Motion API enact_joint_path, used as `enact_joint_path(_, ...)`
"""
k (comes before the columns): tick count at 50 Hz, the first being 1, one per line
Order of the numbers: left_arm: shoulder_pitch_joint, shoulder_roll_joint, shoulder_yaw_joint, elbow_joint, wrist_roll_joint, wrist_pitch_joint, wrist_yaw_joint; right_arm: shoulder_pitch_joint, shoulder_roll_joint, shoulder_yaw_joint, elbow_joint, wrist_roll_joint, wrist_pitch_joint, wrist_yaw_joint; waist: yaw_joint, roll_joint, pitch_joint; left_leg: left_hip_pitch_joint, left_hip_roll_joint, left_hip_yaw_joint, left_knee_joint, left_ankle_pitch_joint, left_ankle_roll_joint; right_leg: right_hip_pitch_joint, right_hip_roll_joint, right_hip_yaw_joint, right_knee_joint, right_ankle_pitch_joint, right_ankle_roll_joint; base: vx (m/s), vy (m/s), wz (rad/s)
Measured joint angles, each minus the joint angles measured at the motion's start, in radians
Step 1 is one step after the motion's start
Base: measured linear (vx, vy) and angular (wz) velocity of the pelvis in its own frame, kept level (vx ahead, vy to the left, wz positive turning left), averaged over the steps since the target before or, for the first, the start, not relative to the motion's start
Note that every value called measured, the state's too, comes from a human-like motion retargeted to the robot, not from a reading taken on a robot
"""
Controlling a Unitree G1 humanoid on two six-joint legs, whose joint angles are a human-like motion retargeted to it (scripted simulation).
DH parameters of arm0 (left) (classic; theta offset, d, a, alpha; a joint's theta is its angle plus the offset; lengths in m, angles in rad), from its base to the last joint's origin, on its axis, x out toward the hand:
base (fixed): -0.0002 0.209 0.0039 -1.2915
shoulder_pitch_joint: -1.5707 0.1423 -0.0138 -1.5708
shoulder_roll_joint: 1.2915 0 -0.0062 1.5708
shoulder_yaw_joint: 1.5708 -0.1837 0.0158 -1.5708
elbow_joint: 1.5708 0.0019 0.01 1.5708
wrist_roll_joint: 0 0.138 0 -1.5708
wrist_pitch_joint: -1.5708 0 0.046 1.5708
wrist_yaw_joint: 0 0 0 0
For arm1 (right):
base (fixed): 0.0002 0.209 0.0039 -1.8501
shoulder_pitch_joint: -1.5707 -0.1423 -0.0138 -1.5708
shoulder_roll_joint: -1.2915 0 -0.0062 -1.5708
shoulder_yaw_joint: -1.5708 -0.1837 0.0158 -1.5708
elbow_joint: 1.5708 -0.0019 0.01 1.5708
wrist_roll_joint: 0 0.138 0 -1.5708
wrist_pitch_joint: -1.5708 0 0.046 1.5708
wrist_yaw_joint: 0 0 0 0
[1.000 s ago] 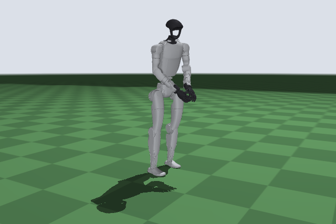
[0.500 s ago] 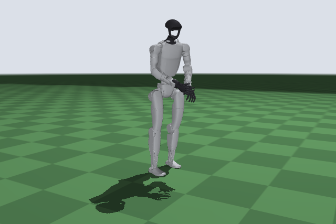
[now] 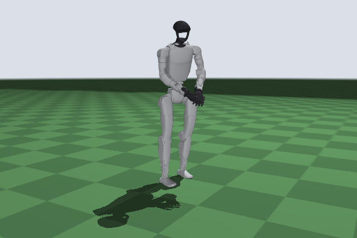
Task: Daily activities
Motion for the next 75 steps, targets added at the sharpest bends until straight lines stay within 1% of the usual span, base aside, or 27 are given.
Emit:
enact_joint_path(7, 0.01, 0.016, 0.007, -0.038, -0.029, 0.001, 0.004, 0.017, 0.0, 0.014, -0.031, 0.013, 0.016, 0.027, -0.003, -0.007, 0.007, 0.003, 0.003, 0.014, 0.003, -0.003, -0.001, -0.004, 0.01, 0.007, 0.003, -0.001, 0.007, 0.01, -0.01, -0.2)
enact_joint_path(17, 0.025, 0.039, 0.03, -0.11, -0.05, 0.007, 0.003, 0.022, 0.006, 0.04, -0.03, 0.024, 0.048, 0.076, 0.016, -0.034, 0.004, 0.008, 0.01, 0.042, 0.011, -0.003, 0.002, -0.006, 0.031, 0.019, -0.001, 0.009, 0.007, 0.0, -0.02, -0.23)
enact_joint_path(23, -0.023, 0.017, 0.039, -0.203, -0.035, 0.03, -0.01, 0.019, 0.013, 0.051, -0.019, 0.031, 0.07, 0.134, 0.024, -0.046, 0.002, 0.009, 0.014, 0.058, 0.02, -0.005, 0.001, -0.007, 0.043, 0.023, -0.003, 0.017, 0.007, -0.01, -0.02, -0.21)
enact_joint_path(29, -0.06, 0.013, 0.058, -0.272, 0.011, 0.052, -0.02, 0.064, -0.011, 0.045, -0.086, 0.012, 0.068, 0.168, 0.024, -0.05, 0.01, 0.011, 0.022, 0.072, 0.026, -0.01, -0.003, -0.007, 0.058, 0.015, -0.004, 0.024, 0.007, -0.01, -0.02, -0.18)
enact_joint_path(33, -0.076, 0.021, 0.071, -0.303, 0.034, 0.051, -0.028, 0.117, -0.043, 0.034, -0.159, -0.031, 0.055, 0.16, 0.026, -0.05, 0.015, 0.011, 0.027, 0.082, 0.029, -0.011, -0.004, -0.008, 0.068, 0.007, -0.008, 0.031, 0.007, -0.02, -0.03, -0.2)
enact_joint_path(35, -0.09, 0.015, 0.081, -0.327, 0.035, 0.044, -0.036, 0.136, -0.064, 0.02, -0.208, -0.055, 0.041, 0.14, 0.028, -0.052, 0.016, 0.01, 0.029, 0.088, 0.032, -0.012, -0.003, -0.01, 0.075, 0.002, -0.009, 0.037, 0.007, -0.03, -0.04, -0.23)
enact_joint_path(38, -0.101, -0.014, 0.087, -0.361, 0.022, 0.021, -0.056, 0.085, -0.061, -0.019, -0.267, -0.083, 0.005, 0.077, 0.031, -0.054, 0.013, 0.006, 0.036, 0.1, 0.04, -0.014, 0.003, -0.013, 0.087, -0.003, -0.01, 0.048, 0.007, -0.04, -0.04, -0.26)
enact_joint_path(42, -0.071, -0.014, 0.073, -0.361, -0.017, -0.035, -0.068, -0.114, -0.035, -0.118, -0.358, -0.148, -0.075, -0.076, 0.04, -0.061, 0.009, -0.005, 0.043, 0.117, 0.064, -0.016, 0.017, -0.022, 0.102, -0.007, -0.005, 0.063, 0.007, -0.04, -0.04, -0.32)
enact_joint_path(45, -0.028, 0.007, 0.071, -0.361, -0.045, -0.073, -0.059, -0.305, -0.022, -0.203, -0.39, -0.245, -0.121, -0.204, 0.056, -0.07, -0.005, -0.007, 0.043, 0.132, 0.086, -0.018, 0.032, -0.026, 0.108, -0.001, 0.005, 0.068, 0.007, -0.02, -0.03, -0.43)
enact_joint_path(48, 0.008, 0.032, 0.095, -0.372, -0.048, -0.092, -0.037, -0.427, -0.027, -0.257, -0.394, -0.352, -0.137, -0.288, 0.072, -0.087, -0.013, -0.004, 0.042, 0.143, 0.103, -0.022, 0.044, -0.028, 0.114, 0.003, 0.018, 0.067, 0.007, 0.0, -0.02, -0.4)
enact_joint_path(51, 0.031, 0.054, 0.133, -0.387, -0.031, -0.091, 0.002, -0.42, -0.049, -0.267, -0.426, -0.443, -0.144, -0.314, 0.082, -0.109, -0.017, 0.003, 0.043, 0.151, 0.117, -0.028, 0.051, -0.026, 0.121, 0.007, 0.031, 0.059, 0.007, 0.03, -0.02, -0.31)
enact_joint_path(55, 0.013, 0.083, 0.212, -0.439, 0.024, -0.063, 0.069, -0.254, -0.097, -0.208, -0.486, -0.52, -0.144, -0.264, 0.088, -0.136, -0.022, 0.018, 0.046, 0.159, 0.125, -0.037, 0.051, -0.017, 0.13, 0.01, 0.04, 0.046, 0.007, 0.06, -0.03, -0.22)
enact_joint_path(57, -0.013, 0.09, 0.241, -0.466, 0.075, -0.036, 0.097, -0.143, -0.128, -0.142, -0.484, -0.541, -0.13, -0.198, 0.088, -0.145, -0.024, 0.027, 0.047, 0.161, 0.119, -0.038, 0.044, -0.011, 0.135, 0.008, 0.036, 0.043, 0.007, 0.06, -0.05, -0.21)
enact_joint_path(60, -0.081, 0.094, 0.266, -0.497, 0.158, 0.014, 0.13, 0.0, -0.179, -0.025, -0.444, -0.569, -0.097, -0.062, 0.088, -0.154, -0.034, 0.041, 0.046, 0.163, 0.103, -0.036, 0.032, -0.004, 0.139, 0.005, 0.027, 0.04, 0.007, 0.05, -0.06, -0.22)
enact_joint_path(64, -0.227, 0.093, 0.259, -0.493, 0.24, 0.07, 0.151, 0.078, -0.243, 0.08, -0.427, -0.625, -0.071, 0.087, 0.079, -0.163, -0.05, 0.059, 0.043, 0.174, 0.092, -0.03, 0.021, 0.006, 0.142, 0.01, 0.02, 0.04, 0.007, 0.01, -0.07, -0.31)
enact_joint_path(67, -0.342, 0.097, 0.226, -0.425, 0.287, 0.102, 0.143, 0.055, -0.289, 0.115, -0.485, -0.671, -0.071, 0.135, 0.061, -0.169, -0.061, 0.069, 0.044, 0.195, 0.094, -0.028, 0.018, 0.013, 0.151, 0.02, 0.015, 0.049, 0.007, -0.03, -0.07, -0.43)
enact_joint_path(70, -0.437, 0.106, 0.164, -0.298, 0.336, 0.12, 0.092, -0.032, -0.323, 0.124, -0.578, -0.726, -0.076, 0.147, 0.037, -0.173, -0.073, 0.075, 0.049, 0.22, 0.103, -0.027, 0.019, 0.018, 0.165, 0.034, 0.011, 0.065, 0.007, -0.04, -0.05, -0.48)
enact_joint_path(75, -0.53, 0.118, 0.05, -0.095, 0.395, 0.099, -0.03, -0.278, -0.313, 0.087, -0.632, -0.827, -0.063, 0.13, 0.005, -0.175, -0.092, 0.075, 0.058, 0.252, 0.127, -0.027, 0.029, 0.019, 0.189, 0.06, 0.012, 0.09, 0.007, -0.04, -0.03, -0.47)
